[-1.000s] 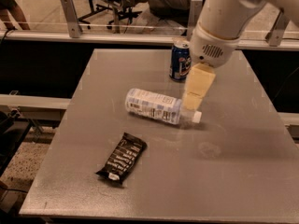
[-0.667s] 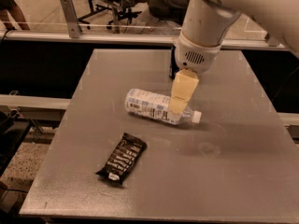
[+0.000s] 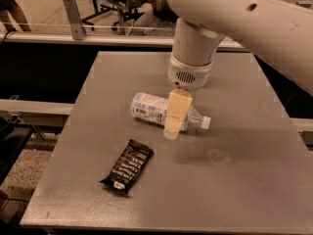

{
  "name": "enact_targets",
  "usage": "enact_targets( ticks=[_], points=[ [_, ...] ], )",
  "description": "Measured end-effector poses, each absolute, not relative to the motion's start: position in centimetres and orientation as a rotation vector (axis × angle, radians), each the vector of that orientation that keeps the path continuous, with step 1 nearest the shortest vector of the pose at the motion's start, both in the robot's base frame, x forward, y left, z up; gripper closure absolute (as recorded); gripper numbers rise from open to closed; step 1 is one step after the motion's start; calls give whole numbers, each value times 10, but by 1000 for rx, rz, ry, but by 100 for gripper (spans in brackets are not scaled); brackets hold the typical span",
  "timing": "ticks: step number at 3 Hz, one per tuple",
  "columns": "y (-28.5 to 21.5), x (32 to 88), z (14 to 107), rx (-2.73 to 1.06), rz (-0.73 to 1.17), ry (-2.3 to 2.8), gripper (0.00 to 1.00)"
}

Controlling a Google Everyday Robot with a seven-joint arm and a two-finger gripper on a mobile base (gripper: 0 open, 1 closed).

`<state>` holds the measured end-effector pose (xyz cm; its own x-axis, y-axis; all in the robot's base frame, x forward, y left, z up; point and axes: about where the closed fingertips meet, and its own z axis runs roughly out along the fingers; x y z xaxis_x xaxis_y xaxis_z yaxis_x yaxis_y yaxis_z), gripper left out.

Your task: Place blue plastic bottle upright

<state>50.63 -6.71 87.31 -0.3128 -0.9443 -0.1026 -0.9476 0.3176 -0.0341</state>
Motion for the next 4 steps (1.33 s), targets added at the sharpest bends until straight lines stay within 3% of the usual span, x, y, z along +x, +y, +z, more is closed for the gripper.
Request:
enact_targets(
  ticks=[2, 3, 4],
  points=[
    [-64, 502, 848, -1820, 4, 2495, 0],
    [-66, 507, 842, -1822, -35, 2506, 15],
    [-69, 513, 839, -1816, -72, 2515, 38]
  ],
)
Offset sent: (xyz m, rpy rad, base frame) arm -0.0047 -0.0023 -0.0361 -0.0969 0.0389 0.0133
